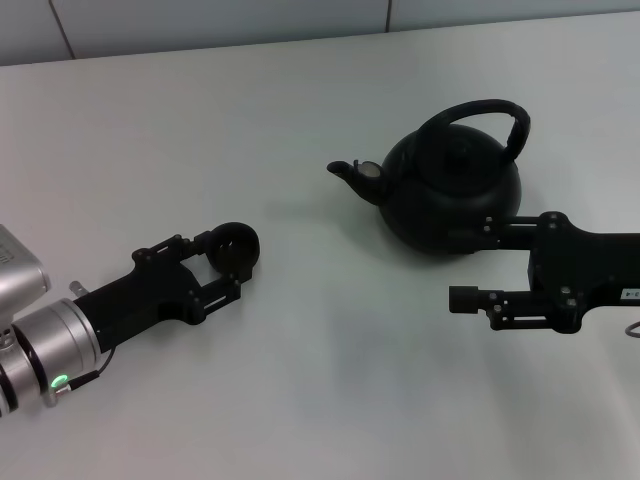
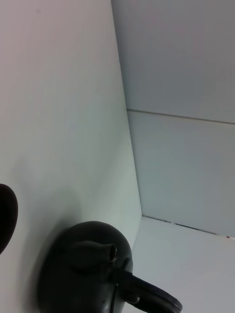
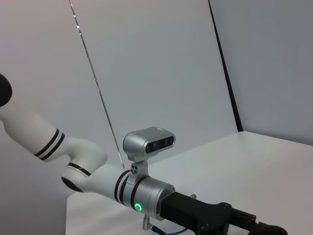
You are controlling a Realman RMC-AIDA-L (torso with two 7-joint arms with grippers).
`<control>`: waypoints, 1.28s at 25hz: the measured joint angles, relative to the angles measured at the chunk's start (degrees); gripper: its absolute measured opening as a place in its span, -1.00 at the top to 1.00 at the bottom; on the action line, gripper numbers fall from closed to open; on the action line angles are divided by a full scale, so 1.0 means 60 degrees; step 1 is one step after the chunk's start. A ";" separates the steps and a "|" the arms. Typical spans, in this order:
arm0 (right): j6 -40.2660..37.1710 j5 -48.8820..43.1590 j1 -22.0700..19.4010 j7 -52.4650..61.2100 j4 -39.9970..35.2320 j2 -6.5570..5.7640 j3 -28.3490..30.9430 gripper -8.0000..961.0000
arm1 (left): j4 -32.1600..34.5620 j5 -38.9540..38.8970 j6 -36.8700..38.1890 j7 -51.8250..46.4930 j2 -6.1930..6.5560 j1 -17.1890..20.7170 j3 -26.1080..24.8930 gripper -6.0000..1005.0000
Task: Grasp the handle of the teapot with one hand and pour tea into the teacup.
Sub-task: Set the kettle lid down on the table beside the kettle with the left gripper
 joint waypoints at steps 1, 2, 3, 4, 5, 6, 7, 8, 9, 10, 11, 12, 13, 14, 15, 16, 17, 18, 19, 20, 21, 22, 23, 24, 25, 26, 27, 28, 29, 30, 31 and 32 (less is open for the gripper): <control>0.0001 0.0000 0.0004 0.0001 0.0001 0.0000 0.0000 -0.43 | 0.0014 0.0000 -0.0006 -0.0008 0.0000 0.0017 0.0000 -0.43; 0.0003 0.0000 0.0010 0.0001 0.0001 0.0000 0.0000 -0.43 | 0.0024 0.0000 -0.0017 -0.0014 0.0000 0.0030 0.0000 -0.44; 0.0005 0.0001 0.0017 0.0001 0.0001 0.0000 0.0000 -0.43 | 0.0028 0.0000 -0.0041 -0.0019 0.0002 0.0042 0.0001 -0.44; 0.0009 0.0002 0.0026 0.0001 0.0001 0.0000 0.0000 -0.43 | 0.0028 0.0000 -0.0068 -0.0021 0.0006 0.0055 0.0001 -0.45; 0.0013 0.0004 0.0033 0.0001 0.0001 0.0000 0.0000 -0.43 | 0.0029 0.0000 -0.0079 -0.0022 0.0007 0.0064 0.0000 -0.45; 0.0014 0.0005 0.0041 0.0001 0.0002 0.0000 0.0000 -0.43 | 0.0028 0.0000 -0.0091 -0.0024 0.0007 0.0071 0.0000 -0.46; 0.0015 0.0007 0.0047 0.0001 0.0001 0.0000 0.0000 -0.43 | 0.0028 0.0000 -0.0112 -0.0029 0.0008 0.0080 0.0001 -0.46; 0.0015 0.0007 0.0053 0.0001 0.0000 0.0000 0.0000 -0.43 | 0.0028 0.0000 -0.0133 -0.0036 0.0009 0.0085 0.0000 -0.47; 0.0016 0.0008 0.0059 0.0002 -0.0001 0.0000 0.0000 -0.43 | 0.0028 0.0000 -0.0147 -0.0045 0.0011 0.0091 0.0000 -0.47; 0.0017 0.0010 0.0066 0.0001 -0.0001 0.0000 0.0001 -0.43 | 0.0028 0.0000 -0.0153 -0.0046 0.0011 0.0093 0.0000 -0.47; 0.0017 0.0011 0.0075 0.0001 -0.0002 0.0000 0.0000 -0.43 | 0.0028 0.0000 -0.0161 -0.0047 0.0013 0.0094 0.0001 -0.48; 0.0017 0.0012 0.0080 0.0001 -0.0003 0.0000 0.0000 -0.43 | 0.0027 0.0000 -0.0164 -0.0047 0.0014 0.0095 0.0001 -0.48; 0.0017 0.0013 0.0087 0.0001 -0.0004 0.0000 0.0000 -0.43 | 0.0025 -0.0001 -0.0165 -0.0045 0.0014 0.0094 0.0001 -0.49; 0.0017 0.0014 0.0091 0.0001 -0.0005 0.0000 0.0000 -0.42 | 0.0021 0.0000 -0.0165 -0.0039 0.0015 0.0094 0.0000 -0.49; 0.0017 0.0015 0.0094 0.0001 -0.0005 0.0000 0.0000 -0.42 | 0.0020 0.0000 -0.0164 -0.0030 0.0015 0.0094 0.0001 -0.50; 0.0017 0.0016 0.0094 0.0001 -0.0005 0.0000 0.0000 -0.42 | 0.0018 -0.0001 -0.0166 -0.0027 0.0015 0.0094 0.0000 -0.50; 0.0017 0.0016 0.0094 0.0001 -0.0005 0.0000 0.0000 -0.42 | 0.0018 0.0000 -0.0170 -0.0029 0.0015 0.0093 0.0000 -0.51; 0.0017 0.0015 0.0094 0.0001 -0.0005 0.0000 0.0000 -0.42 | 0.0019 -0.0001 -0.0178 -0.0036 0.0015 0.0092 0.0000 -0.51; 0.0017 0.0015 0.0094 0.0001 -0.0005 0.0000 0.0000 -0.42 | 0.0021 0.0000 -0.0202 -0.0055 0.0015 0.0092 0.0000 -0.52; 0.0017 0.0015 0.0094 0.0001 -0.0005 0.0000 0.0006 -0.42 | 0.0027 -0.0001 -0.0236 -0.0071 0.0016 0.0090 0.0000 -0.52; 0.0017 0.0015 0.0094 0.0001 -0.0005 0.0000 0.0006 -0.42 | 0.0027 -0.0001 -0.0236 -0.0071 0.0016 0.0090 0.0000 -0.53; 0.0016 0.0015 0.0094 0.0001 -0.0005 0.0000 0.0012 -0.43 | 0.0029 -0.0001 -0.0252 -0.0072 0.0015 0.0089 0.0000 -0.53; 0.0016 0.0015 0.0095 0.0001 -0.0005 0.0000 0.0013 -0.43 | 0.0032 -0.0001 -0.0269 -0.0073 0.0015 0.0087 0.0000 -0.54; 0.0016 0.0015 0.0095 0.0001 -0.0005 0.0000 0.0013 -0.43 | 0.0032 -0.0001 -0.0269 -0.0073 0.0015 0.0087 0.0000 -0.54; 0.0016 0.0016 0.0105 0.0001 -0.0011 0.0000 0.0014 -0.43 | 0.0033 -0.0002 -0.0272 -0.0075 0.0015 0.0086 0.0000 -0.55; 0.0016 0.0016 0.0105 0.0001 -0.0011 0.0000 0.0014 -0.43 | 0.0033 -0.0001 -0.0273 -0.0075 0.0016 0.0086 0.0000 -0.55; 0.0016 0.0015 0.0113 0.0001 -0.0022 0.0000 0.0015 -0.43 | 0.0035 -0.0002 -0.0269 -0.0082 0.0024 0.0085 0.0000 -0.56; 0.0016 0.0015 0.0113 0.0001 -0.0022 0.0000 0.0015 -0.43 | 0.0036 -0.0001 -0.0265 -0.0089 0.0026 0.0084 0.0000 -0.56; 0.0016 0.0016 0.0117 0.0001 -0.0025 0.0000 0.0015 -0.43 | 0.0034 -0.0001 -0.0264 -0.0115 0.0028 0.0084 -0.0006 -0.56; 0.0016 0.0016 0.0127 0.0000 -0.0033 0.0000 0.0014 -0.43 | 0.0032 -0.0001 -0.0262 -0.0139 0.0028 0.0084 -0.0012 -0.57; 0.0016 0.0016 0.0127 0.0000 -0.0033 0.0000 0.0014 -0.43 | 0.0031 -0.0001 -0.0265 -0.0184 0.0028 0.0085 -0.0012 -0.57; 0.0016 0.0015 0.0133 0.0000 -0.0045 0.0000 0.0015 -0.43 | 0.0030 -0.0001 -0.0271 -0.0216 0.0028 0.0082 -0.0012 -0.58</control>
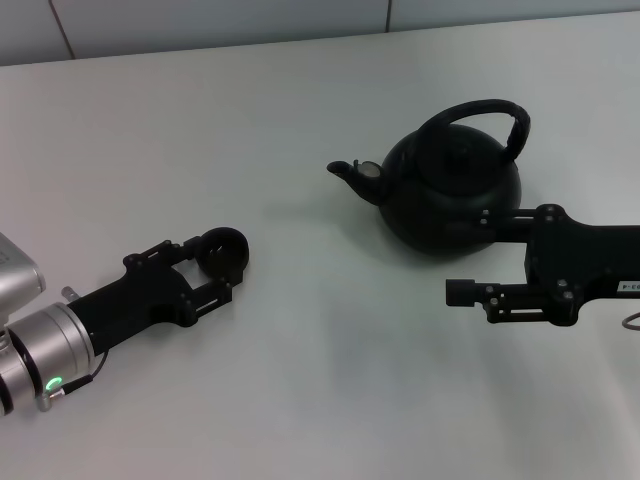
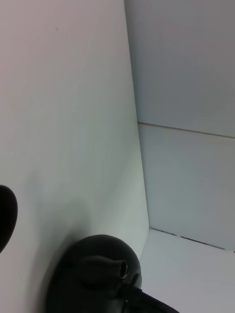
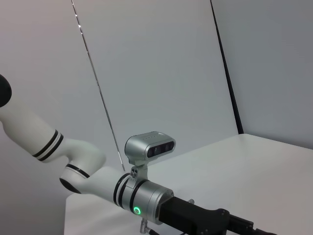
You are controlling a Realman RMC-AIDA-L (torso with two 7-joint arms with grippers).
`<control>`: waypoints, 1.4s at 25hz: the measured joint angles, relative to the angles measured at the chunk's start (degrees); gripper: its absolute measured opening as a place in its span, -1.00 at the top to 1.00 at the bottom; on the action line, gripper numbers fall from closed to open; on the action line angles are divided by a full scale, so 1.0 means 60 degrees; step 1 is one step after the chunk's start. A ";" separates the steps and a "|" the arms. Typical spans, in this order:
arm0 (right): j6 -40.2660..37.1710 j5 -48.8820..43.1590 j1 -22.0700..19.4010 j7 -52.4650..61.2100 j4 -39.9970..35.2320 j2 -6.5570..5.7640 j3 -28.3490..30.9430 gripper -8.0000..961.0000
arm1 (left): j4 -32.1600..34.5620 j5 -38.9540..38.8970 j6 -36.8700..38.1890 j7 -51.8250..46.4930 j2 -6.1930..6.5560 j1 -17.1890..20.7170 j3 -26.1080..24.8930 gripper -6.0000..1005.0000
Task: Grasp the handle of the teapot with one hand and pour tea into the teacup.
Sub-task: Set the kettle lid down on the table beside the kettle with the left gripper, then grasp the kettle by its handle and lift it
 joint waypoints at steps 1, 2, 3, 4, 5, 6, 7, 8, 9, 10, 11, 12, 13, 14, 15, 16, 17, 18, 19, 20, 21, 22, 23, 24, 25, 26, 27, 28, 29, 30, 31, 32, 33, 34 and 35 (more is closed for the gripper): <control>0.0000 0.0000 0.0000 0.0000 0.0000 0.0000 0.0000 -0.43 | 0.0000 -0.0001 -0.0002 -0.0031 0.0000 -0.0004 0.0001 -0.58; 0.0000 0.0000 0.0001 0.0001 -0.0005 0.0000 0.0000 -0.43 | 0.0001 0.0000 -0.0002 -0.0043 0.0000 -0.0005 0.0006 -0.59; 0.0000 0.0000 0.0003 0.0035 -0.0019 -0.0001 0.0000 -0.43 | 0.0020 0.0000 0.0026 -0.0087 0.0013 0.0000 0.0010 -0.59; 0.0000 0.0000 0.0003 0.0035 -0.0019 -0.0001 0.0000 -0.43 | 0.0020 0.0000 0.0026 -0.0087 0.0013 0.0000 0.0010 -0.60; 0.0000 -0.0001 0.0003 0.0066 -0.0034 -0.0007 0.0000 -0.43 | 0.0023 0.0000 0.0046 -0.0105 0.0016 0.0003 0.0011 -0.60; 0.0000 -0.0001 0.0003 0.0066 -0.0034 -0.0007 0.0000 -0.43 | 0.0026 0.0000 0.0058 -0.0121 0.0019 0.0006 0.0012 -0.61; 0.0000 -0.0001 0.0004 0.0073 -0.0040 -0.0011 0.0000 -0.43 | 0.0026 0.0000 0.0064 -0.0133 0.0023 0.0006 0.0012 -0.61; -0.0001 -0.0001 0.0010 0.0075 -0.0045 -0.0014 0.0000 -0.43 | 0.0031 0.0000 0.0073 -0.0140 0.0024 0.0006 0.0012 -0.62; -0.0001 -0.0001 0.0010 0.0075 -0.0045 -0.0014 0.0000 -0.43 | 0.0031 0.0000 0.0073 -0.0140 0.0024 0.0006 0.0012 -0.62; 0.0000 -0.0001 0.0015 0.0076 -0.0048 -0.0015 0.0000 -0.43 | 0.0036 0.0000 0.0097 -0.0141 0.0024 0.0006 0.0012 -0.63; 0.0000 -0.0001 0.0019 0.0077 -0.0049 -0.0015 0.0000 -0.43 | 0.0038 0.0000 0.0118 -0.0142 0.0024 0.0005 0.0012 -0.66; -0.0001 -0.0001 0.0019 0.0078 -0.0048 -0.0015 0.0000 -0.43 | 0.0038 0.0000 0.0153 -0.0142 0.0024 0.0004 0.0012 -0.69; 0.0000 -0.0001 0.0020 0.0080 -0.0048 -0.0014 0.0000 -0.43 | 0.0037 0.0000 0.0237 -0.0143 0.0034 0.0006 0.0012 -0.72; 0.0000 -0.0001 0.0020 0.0080 -0.0048 -0.0014 0.0000 -0.43 | 0.0037 0.0000 0.0237 -0.0143 0.0034 0.0006 0.0012 -0.72; 0.0000 -0.0001 0.0020 0.0081 -0.0048 -0.0015 0.0000 -0.43 | 0.0037 0.0000 0.0237 -0.0143 0.0034 0.0006 0.0012 -0.72; 0.0001 -0.0001 0.0020 0.0082 -0.0048 -0.0015 0.0000 -0.43 | 0.0037 0.0000 0.0237 -0.0143 0.0034 0.0006 0.0012 -0.72; 0.0005 -0.0001 0.0019 0.0083 -0.0049 -0.0015 0.0000 -0.43 | 0.0037 0.0000 0.0237 -0.0143 0.0034 0.0006 0.0012 -0.72; 0.0018 -0.0001 0.0018 0.0085 -0.0056 -0.0015 0.0000 -0.43 | 0.0042 0.0001 0.0324 -0.0144 0.0040 0.0015 0.0012 -0.72; 0.0018 -0.0001 0.0018 0.0085 -0.0056 -0.0015 0.0000 -0.43 | 0.0042 0.0001 0.0324 -0.0144 0.0040 0.0015 0.0012 -0.72; 0.0025 -0.0001 0.0018 0.0086 -0.0058 -0.0015 0.0000 -0.43 | 0.0390 0.0001 0.0892 -0.0144 0.0052 0.0260 0.0012 -0.72; 0.0033 -0.0001 0.0018 0.0087 -0.0059 -0.0015 0.0000 -0.43 | 0.0537 0.0001 0.1146 -0.0144 0.0059 0.0371 0.0012 -0.72; 0.0051 -0.0001 0.0018 0.0087 -0.0061 -0.0015 0.0000 -0.43 | 0.0537 0.0001 0.1146 -0.0144 0.0059 0.0371 0.0012 -0.72; 0.0077 -0.0002 0.0018 0.0088 -0.0062 -0.0015 -0.0001 -0.43 | 0.0601 0.0001 0.1259 -0.0145 0.0061 0.0421 0.0013 -0.72; 0.0086 -0.0002 0.0018 0.0086 -0.0063 -0.0015 -0.0001 -0.43 | 0.0967 0.0001 0.2180 -0.0145 0.0079 0.0740 0.0036 -0.72; 0.0086 -0.0002 0.0018 0.0086 -0.0063 -0.0015 -0.0001 -0.43 | 0.1011 0.0001 0.2329 -0.0145 0.0080 0.0773 0.0042 -0.72; 0.0092 -0.0001 0.0018 0.0080 -0.0063 -0.0018 -0.0001 -0.43 | 0.1135 0.0002 0.2724 -0.0139 0.0080 0.0875 0.0065 -0.72; 0.0092 -0.0001 0.0018 0.0080 -0.0063 -0.0018 -0.0001 -0.43 | 0.1135 0.0002 0.2724 -0.0139 0.0080 0.0875 0.0065 -0.72; 0.0154 -0.0001 0.0018 0.0054 -0.0063 -0.0025 0.0000 -0.43 | 0.1431 0.0002 0.3531 -0.0095 0.0081 0.1073 0.0112 -0.72; 0.0290 -0.0001 0.0018 0.0041 -0.0063 -0.0027 -0.0001 -0.43 | 0.1592 0.0002 0.3958 -0.0065 0.0080 0.1175 0.0130 -0.72; 0.0352 -0.0002 0.0018 0.0039 -0.0062 -0.0028 -0.0001 -0.43 | 0.1934 0.0002 0.4785 -0.0079 0.0087 0.1378 0.0136 -0.72; 0.0352 -0.0002 0.0018 0.0039 -0.0062 -0.0028 -0.0001 -0.43 | 0.1934 0.0002 0.4785 -0.0079 0.0087 0.1378 0.0136 -0.72; 0.0451 -0.0001 0.0016 0.0035 -0.0062 -0.0028 -0.0001 -0.43 | 0.2267 0.0001 0.5520 -0.0123 0.0111 0.1555 0.0158 -0.72; 0.0451 -0.0001 0.0016 0.0035 -0.0062 -0.0028 -0.0001 -0.43 | 0.2267 0.0001 0.5520 -0.0123 0.0111 0.1555 0.0158 -0.72; 0.0479 -0.0001 -0.0004 0.0032 -0.0062 -0.0025 0.0000 -0.43 | 0.2440 0.0001 0.5893 -0.0149 0.0124 0.1642 0.0197 -0.72; 0.0479 -0.0001 -0.0004 0.0032 -0.0062 -0.0025 0.0000 -0.43 | 0.2659 0.0001 0.6261 -0.0175 0.0135 0.1746 0.0292 -0.72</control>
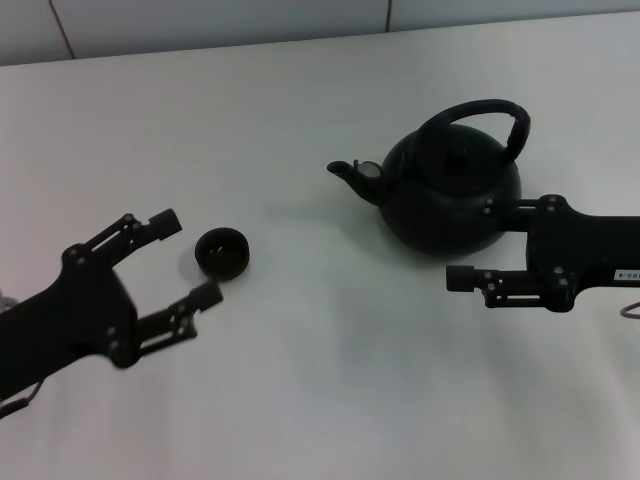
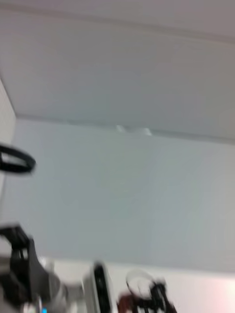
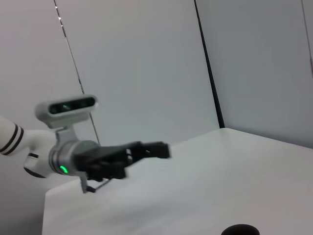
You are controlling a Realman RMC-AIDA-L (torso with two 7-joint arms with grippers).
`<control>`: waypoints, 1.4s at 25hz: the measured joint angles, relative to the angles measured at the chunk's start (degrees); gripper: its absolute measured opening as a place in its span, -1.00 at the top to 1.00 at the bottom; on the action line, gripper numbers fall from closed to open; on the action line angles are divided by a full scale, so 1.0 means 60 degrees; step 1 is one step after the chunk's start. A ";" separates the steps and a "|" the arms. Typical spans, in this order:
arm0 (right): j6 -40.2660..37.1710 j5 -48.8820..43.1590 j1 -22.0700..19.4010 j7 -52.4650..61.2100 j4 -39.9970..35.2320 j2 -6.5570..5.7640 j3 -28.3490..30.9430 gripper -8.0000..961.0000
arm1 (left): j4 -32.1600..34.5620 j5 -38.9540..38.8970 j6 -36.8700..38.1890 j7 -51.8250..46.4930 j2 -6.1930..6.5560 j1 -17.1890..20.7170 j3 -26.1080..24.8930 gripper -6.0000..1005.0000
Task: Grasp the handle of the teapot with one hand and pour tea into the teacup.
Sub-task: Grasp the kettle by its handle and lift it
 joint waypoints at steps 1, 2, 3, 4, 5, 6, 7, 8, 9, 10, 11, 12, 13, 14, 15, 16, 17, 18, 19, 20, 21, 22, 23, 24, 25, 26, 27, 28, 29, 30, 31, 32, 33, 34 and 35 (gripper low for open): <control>0.0002 0.0000 -0.0015 -0.0001 0.0001 -0.0002 0.0009 -0.42 | 0.0229 0.0000 0.0198 -0.0098 0.0007 0.0081 0.0132 -0.72; 0.0007 0.0000 -0.0043 -0.0003 0.0001 -0.0019 0.0085 -0.42 | 0.0825 0.0001 0.0376 -0.0477 0.0013 0.0262 0.0534 -0.72; 0.0011 0.0000 -0.0048 -0.0003 -0.0001 -0.0028 0.0127 -0.42 | 0.1106 0.0031 0.0361 -0.0754 0.0015 0.0332 0.0735 -0.72; 0.0011 0.0000 -0.0048 -0.0003 -0.0001 -0.0028 0.0127 -0.42 | 0.1512 0.0138 0.0264 -0.1192 0.0022 0.0413 0.0977 -0.72; 0.0015 0.0000 -0.0064 -0.0004 -0.0010 -0.0038 0.0185 -0.42 | 0.1512 0.0138 0.0264 -0.1192 0.0022 0.0413 0.0977 -0.72; 0.0019 0.0000 -0.0077 -0.0005 -0.0023 -0.0045 0.0227 -0.42 | 0.1842 0.0305 0.0166 -0.1535 0.0033 0.0470 0.1071 -0.72; 0.0021 0.0000 -0.0102 -0.0015 -0.0071 -0.0058 0.0299 -0.42 | 0.2197 0.0518 0.0088 -0.1882 0.0044 0.0528 0.1132 -0.72; 0.0021 0.0000 -0.0102 -0.0015 -0.0071 -0.0058 0.0299 -0.42 | 0.2543 0.0728 0.0036 -0.2232 0.0054 0.0582 0.1117 -0.72; 0.0021 0.0000 -0.0114 -0.0020 -0.0097 -0.0062 0.0327 -0.42 | 0.2960 0.0900 0.0013 -0.2564 0.0062 0.0643 0.1085 -0.72; 0.0021 0.0000 -0.0139 -0.0025 -0.0125 -0.0066 0.0351 -0.42 | 0.2960 0.0900 0.0013 -0.2564 0.0062 0.0643 0.1085 -0.72; 0.0021 0.0000 -0.0158 -0.0026 -0.0145 -0.0068 0.0364 -0.42 | 0.3297 0.0979 0.0003 -0.2830 0.0071 0.0705 0.1077 -0.72; 0.0021 0.0000 -0.0202 -0.0028 -0.0186 -0.0068 0.0415 -0.42 | 0.3712 0.1050 -0.0025 -0.3153 0.0081 0.0775 0.1075 -0.72; 0.0021 0.0000 -0.0231 -0.0029 -0.0210 -0.0067 0.0461 -0.43 | 0.3712 0.1050 -0.0025 -0.3153 0.0081 0.0775 0.1075 -0.72; 0.0021 0.0000 -0.0231 -0.0029 -0.0210 -0.0067 0.0461 -0.43 | 0.5025 0.1230 -0.0307 -0.3893 0.0066 0.0989 0.1074 -0.72; 0.0021 0.0000 -0.0264 -0.0029 -0.0236 -0.0067 0.0534 -0.43 | 0.5327 0.1281 -0.0413 -0.4044 0.0058 0.1029 0.1075 -0.72; 0.0020 0.0000 -0.0287 -0.0030 -0.0248 -0.0067 0.0602 -0.43 | 0.5498 0.1314 -0.0487 -0.4145 0.0053 0.1050 0.1074 -0.72; 0.0022 0.0000 -0.0357 -0.0031 -0.0272 -0.0066 0.0884 -0.43 | 0.5690 0.1384 -0.0619 -0.4300 0.0054 0.1054 0.1073 -0.72; 0.0026 0.0001 -0.0381 -0.0033 -0.0275 -0.0059 0.1014 -0.43 | 0.5794 0.1438 -0.0719 -0.4414 0.0067 0.1048 0.1068 -0.72; 0.0038 0.0001 -0.0421 -0.0040 -0.0275 -0.0046 0.1230 -0.43 | 0.5823 0.1482 -0.0763 -0.4479 0.0075 0.1030 0.1067 -0.72; 0.0038 0.0001 -0.0421 -0.0040 -0.0275 -0.0046 0.1230 -0.43 | 0.5843 0.1508 -0.0801 -0.4525 0.0085 0.1012 0.1064 -0.72; 0.0069 0.0001 -0.0466 -0.0047 -0.0277 -0.0036 0.1447 -0.43 | 0.5851 0.1521 -0.0811 -0.4543 0.0092 0.0993 0.1065 -0.72; 0.0170 0.0001 -0.0548 -0.0074 -0.0278 -0.0018 0.1854 -0.43 | 0.5892 0.1536 -0.0834 -0.4558 0.0090 0.0975 0.1064 -0.72; 0.0222 0.0000 -0.0587 -0.0104 -0.0278 -0.0014 0.2060 -0.43 | 0.5892 0.1536 -0.0834 -0.4558 0.0090 0.0975 0.1064 -0.72; 0.0222 0.0000 -0.0587 -0.0104 -0.0278 -0.0014 0.2060 -0.43 | 0.5920 0.1538 -0.0840 -0.4558 0.0076 0.0971 0.1065 -0.72; 0.0267 0.0000 -0.0623 -0.0145 -0.0278 -0.0010 0.2262 -0.43 | 0.5968 0.1539 -0.0845 -0.4558 0.0063 0.0969 0.1067 -0.72; 0.0294 0.0000 -0.0653 -0.0208 -0.0277 -0.0004 0.2475 -0.43 | 0.6008 0.1539 -0.0847 -0.4558 0.0052 0.0968 0.1072 -0.72; 0.0433 0.0000 -0.0693 -0.0338 -0.0239 0.0009 0.2902 -0.43 | 0.6050 0.1539 -0.0847 -0.4558 0.0051 0.0967 0.1100 -0.72; 0.0433 0.0000 -0.0693 -0.0338 -0.0239 0.0009 0.2902 -0.43 | 0.6050 0.1539 -0.0847 -0.4558 0.0051 0.0967 0.1100 -0.72; 0.0561 0.0000 -0.0705 -0.0421 -0.0199 0.0016 0.3092 -0.43 | 0.6064 0.1539 -0.0846 -0.4558 0.0050 0.0966 0.1120 -0.72; 0.0775 0.0001 -0.0713 -0.0544 -0.0111 0.0022 0.3301 -0.43 | 0.6064 0.1539 -0.0835 -0.4558 0.0052 0.0966 0.1132 -0.72; 0.0980 0.0000 -0.0717 -0.0687 0.0017 0.0032 0.3444 -0.43 | 0.6065 0.1539 -0.0823 -0.4558 0.0054 0.0966 0.1138 -0.72; 0.1321 0.0001 -0.0726 -0.1009 0.0377 0.0035 0.3628 -0.43 | 0.6067 0.1538 -0.0808 -0.4558 0.0062 0.0966 0.1141 -0.72; 0.1321 0.0001 -0.0726 -0.1009 0.0377 0.0035 0.3628 -0.43 | 0.6068 0.1539 -0.0807 -0.4558 0.0066 0.0967 0.1142 -0.72; 0.1521 0.0001 -0.0733 -0.1258 0.0633 0.0036 0.3752 -0.43 | 0.6070 0.1565 -0.0807 -0.4558 0.0069 0.0966 0.1139 -0.72; 0.1693 0.0001 -0.0735 -0.1471 0.0832 0.0036 0.3836 -0.43 | 0.6070 0.1589 -0.0806 -0.4558 0.0064 0.0966 0.1136 -0.72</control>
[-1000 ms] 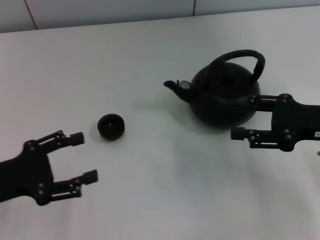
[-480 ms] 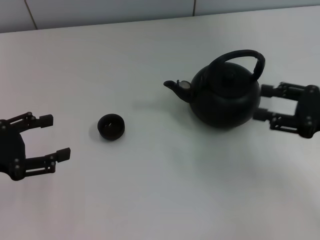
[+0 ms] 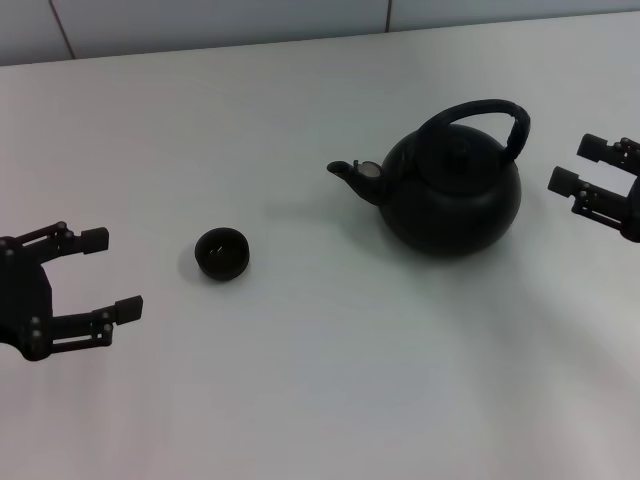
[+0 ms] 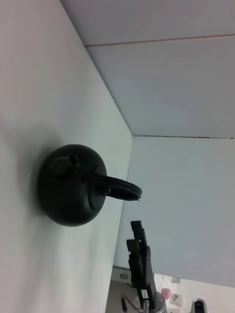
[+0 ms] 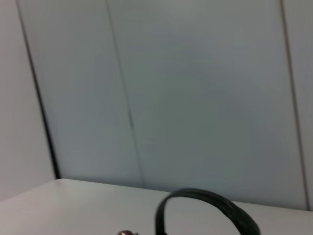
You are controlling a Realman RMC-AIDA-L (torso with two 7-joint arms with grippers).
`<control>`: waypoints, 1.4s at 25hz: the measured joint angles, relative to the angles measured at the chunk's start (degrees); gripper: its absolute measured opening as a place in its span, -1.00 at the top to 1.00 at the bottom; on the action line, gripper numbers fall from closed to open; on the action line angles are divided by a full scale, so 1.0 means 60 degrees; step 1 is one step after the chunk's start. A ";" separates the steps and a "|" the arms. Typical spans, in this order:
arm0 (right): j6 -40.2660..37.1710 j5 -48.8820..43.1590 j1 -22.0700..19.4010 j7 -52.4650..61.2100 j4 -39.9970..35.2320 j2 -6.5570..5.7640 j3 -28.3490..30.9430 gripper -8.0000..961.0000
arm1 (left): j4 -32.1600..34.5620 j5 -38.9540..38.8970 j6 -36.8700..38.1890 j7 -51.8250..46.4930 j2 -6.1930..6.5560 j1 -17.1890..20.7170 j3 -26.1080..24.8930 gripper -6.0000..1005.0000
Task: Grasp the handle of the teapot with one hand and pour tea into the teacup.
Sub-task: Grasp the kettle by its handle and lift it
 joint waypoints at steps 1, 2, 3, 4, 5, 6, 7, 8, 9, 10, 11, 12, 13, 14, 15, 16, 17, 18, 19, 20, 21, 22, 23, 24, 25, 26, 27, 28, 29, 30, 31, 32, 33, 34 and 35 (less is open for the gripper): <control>0.0122 0.0000 0.0000 -0.0131 0.0151 0.0001 0.0051 -0.43 | 0.0002 0.0040 0.0001 0.0000 -0.0004 -0.0002 -0.0008 -0.72; 0.0509 0.0000 0.0005 -0.0450 0.0522 0.0007 0.0108 -0.43 | 0.0007 0.0132 0.0005 0.0001 -0.0013 -0.0006 -0.0027 -0.72; 0.0509 0.0000 0.0005 -0.0450 0.0522 0.0007 0.0108 -0.43 | 0.0007 0.0132 0.0005 0.0001 -0.0013 -0.0006 -0.0027 -0.72; 0.0741 0.0000 0.0027 -0.0559 0.0702 0.0011 0.0087 -0.43 | 0.0010 0.0189 0.0010 0.0001 -0.0023 -0.0008 -0.0036 -0.72; 0.0962 0.0000 0.0054 -0.0656 0.0871 0.0013 0.0064 -0.43 | 0.0014 0.0308 0.0013 0.0001 -0.0034 -0.0012 -0.0045 -0.72; 0.1172 0.0000 0.0086 -0.0767 0.1052 0.0015 0.0038 -0.42 | 0.0014 0.0353 0.0013 0.0002 -0.0037 -0.0012 -0.0047 -0.72; 0.1469 0.0000 0.0157 -0.1102 0.1377 0.0015 0.0034 -0.42 | 0.0011 0.0394 0.0014 0.0001 -0.0041 -0.0013 -0.0052 -0.72; 0.1469 0.0000 0.0157 -0.1102 0.1377 0.0015 0.0034 -0.42 | 0.0011 0.0394 0.0014 0.0001 -0.0041 -0.0013 -0.0052 -0.72; 0.1610 0.0000 0.0193 -0.1312 0.1565 0.0018 0.0049 -0.42 | 0.0011 0.0394 0.0014 0.0001 -0.0041 -0.0013 -0.0052 -0.72; 0.1755 0.0000 0.0242 -0.1521 0.1777 0.0018 0.0080 -0.42 | 0.0011 0.0394 0.0014 0.0001 -0.0041 -0.0013 -0.0052 -0.72; 0.1840 0.0000 0.0272 -0.1645 0.1897 0.0019 0.0096 -0.42 | -0.0003 0.0413 0.0015 0.0000 -0.0041 -0.0014 -0.0053 -0.72; 0.2026 0.0032 0.0343 -0.1910 0.2145 0.0020 0.0116 -0.42 | -0.0036 0.0416 0.0018 -0.0002 -0.0041 -0.0014 -0.0055 -0.72; 0.2026 0.0032 0.0343 -0.1910 0.2145 0.0020 0.0116 -0.42 | -0.0047 0.0418 0.0019 -0.0003 -0.0040 -0.0013 -0.0055 -0.72; 0.2179 0.0135 0.0380 -0.2163 0.2299 0.0031 0.0121 -0.42 | -0.0047 0.0418 0.0019 -0.0003 -0.0040 -0.0013 -0.0055 -0.72; 0.2179 0.0135 0.0380 -0.2163 0.2299 0.0031 0.0121 -0.43 | -0.0047 0.0418 0.0019 -0.0003 -0.0040 -0.0013 -0.0055 -0.72; 0.2253 0.0239 0.0385 -0.2298 0.2362 0.0039 0.0122 -0.43 | -0.0055 0.0418 0.0019 -0.0004 -0.0040 -0.0012 -0.0055 -0.72; 0.2377 0.0498 0.0375 -0.2503 0.2442 0.0047 0.0125 -0.43 | -0.0072 0.0418 0.0001 -0.0005 -0.0041 -0.0014 -0.0055 -0.72; 0.2377 0.0498 0.0375 -0.2503 0.2442 0.0047 0.0125 -0.43 | -0.0072 0.0418 0.0001 -0.0005 -0.0041 -0.0014 -0.0055 -0.72; 0.2417 0.0615 0.0361 -0.2582 0.2460 0.0047 0.0125 -0.43 | -0.0076 0.0419 -0.0004 -0.0006 -0.0043 -0.0013 -0.0055 -0.72; 0.2457 0.0751 0.0349 -0.2654 0.2472 0.0048 0.0126 -0.43 | -0.0079 0.0419 -0.0011 -0.0007 -0.0043 -0.0009 -0.0055 -0.72; 0.2502 0.0851 0.0343 -0.2726 0.2479 0.0047 0.0128 -0.43 | -0.0080 0.0418 -0.0016 -0.0008 -0.0049 0.0001 -0.0055 -0.72; 0.2614 0.0965 0.0350 -0.2817 0.2483 0.0048 0.0129 -0.43 | -0.0080 0.0418 -0.0017 -0.0009 -0.0053 0.0009 -0.0055 -0.72; 0.2614 0.0965 0.0350 -0.2817 0.2483 0.0048 0.0129 -0.43 | -0.0080 0.0417 -0.0018 -0.0010 -0.0057 0.0015 -0.0055 -0.72; 0.2712 0.0992 0.0378 -0.2862 0.2484 0.0048 0.0131 -0.43 | -0.0080 0.0416 -0.0018 -0.0010 -0.0059 0.0019 -0.0054 -0.72; 0.2809 0.1003 0.0410 -0.2897 0.2486 0.0048 0.0131 -0.43 | -0.0080 0.0416 -0.0018 -0.0010 -0.0059 0.0019 -0.0054 -0.72; 0.2930 0.1008 0.0448 -0.2966 0.2513 0.0048 0.0133 -0.43 | -0.0080 0.0409 -0.0020 -0.0011 -0.0060 0.0024 -0.0055 -0.72; 0.3173 0.1016 0.0537 -0.3142 0.2619 0.0048 0.0134 -0.43 | -0.0080 0.0391 -0.0023 -0.0013 -0.0070 0.0018 -0.0055 -0.72; 0.3173 0.1016 0.0537 -0.3142 0.2619 0.0048 0.0134 -0.43 | -0.0080 0.0391 -0.0023 -0.0013 -0.0070 0.0018 -0.0055 -0.72; 0.3258 0.1019 0.0578 -0.3230 0.2686 0.0048 0.0126 -0.43 | -0.0082 0.0382 -0.0024 -0.0013 -0.0075 0.0012 -0.0054 -0.72; 0.3351 0.1027 0.0623 -0.3341 0.2761 0.0047 0.0110 -0.43 | -0.0085 0.0378 -0.0028 -0.0013 -0.0077 0.0004 -0.0054 -0.72; 0.3414 0.1034 0.0656 -0.3413 0.2819 0.0047 0.0096 -0.43 | -0.0089 0.0374 -0.0034 -0.0013 -0.0078 -0.0006 -0.0054 -0.72; 0.3551 0.1046 0.0712 -0.3562 0.2926 0.0046 0.0090 -0.43 | -0.0094 0.0366 -0.0063 -0.0013 -0.0079 -0.0019 -0.0054 -0.72; 0.3551 0.1046 0.0712 -0.3562 0.2926 0.0046 0.0090 -0.43 | -0.0094 0.0366 -0.0063 -0.0013 -0.0079 -0.0019 -0.0054 -0.72; 0.3610 0.1051 0.0737 -0.3618 0.2963 0.0046 0.0090 -0.42 | -0.0094 0.0364 -0.0076 -0.0013 -0.0081 -0.0025 -0.0054 -0.72; 0.3659 0.1054 0.0756 -0.3655 0.2987 0.0046 0.0087 -0.42 | -0.0094 0.0364 -0.0091 -0.0013 -0.0081 -0.0032 -0.0054 -0.72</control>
